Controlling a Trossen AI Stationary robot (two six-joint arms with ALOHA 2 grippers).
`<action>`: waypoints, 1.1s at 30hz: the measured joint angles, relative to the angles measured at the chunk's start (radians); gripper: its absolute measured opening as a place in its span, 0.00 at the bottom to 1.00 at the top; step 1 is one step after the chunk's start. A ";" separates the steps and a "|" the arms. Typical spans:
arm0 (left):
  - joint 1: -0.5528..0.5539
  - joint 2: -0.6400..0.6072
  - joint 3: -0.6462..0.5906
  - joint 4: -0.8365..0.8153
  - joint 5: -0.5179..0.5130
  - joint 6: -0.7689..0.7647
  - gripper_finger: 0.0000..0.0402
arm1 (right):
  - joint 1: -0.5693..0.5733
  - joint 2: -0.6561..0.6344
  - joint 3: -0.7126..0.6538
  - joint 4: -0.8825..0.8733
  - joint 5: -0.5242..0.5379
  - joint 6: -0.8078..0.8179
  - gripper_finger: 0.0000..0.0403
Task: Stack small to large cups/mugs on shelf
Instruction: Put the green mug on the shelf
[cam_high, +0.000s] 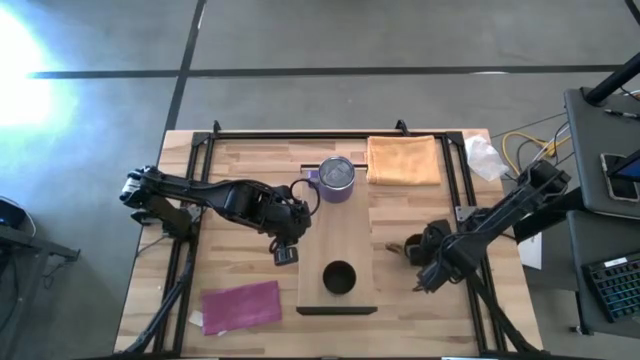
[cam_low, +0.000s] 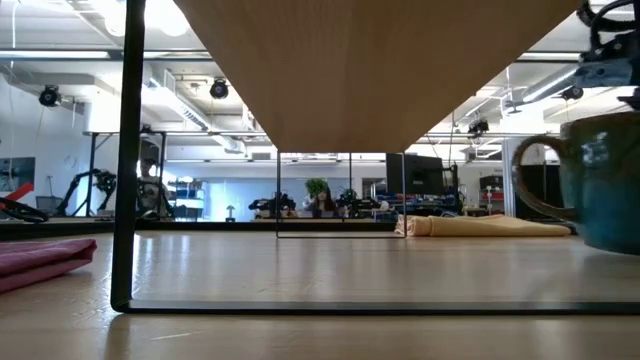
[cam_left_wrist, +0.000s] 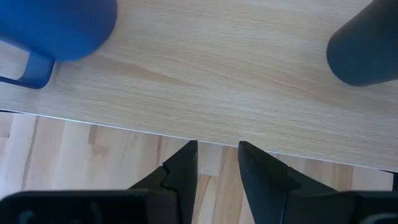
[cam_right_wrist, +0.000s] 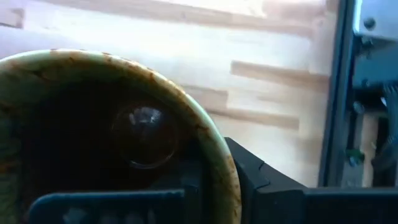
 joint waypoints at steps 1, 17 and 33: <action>0.000 0.000 0.000 0.000 0.000 -0.004 0.25 | -0.013 -0.002 -0.001 0.002 0.009 -0.024 0.08; 0.000 0.000 0.000 -0.008 0.000 -0.006 0.25 | -0.240 -0.085 0.056 0.001 0.045 -0.449 0.08; 0.000 0.000 -0.018 -0.009 0.001 -0.006 0.25 | -0.268 -0.110 0.453 -0.293 0.190 -0.596 0.08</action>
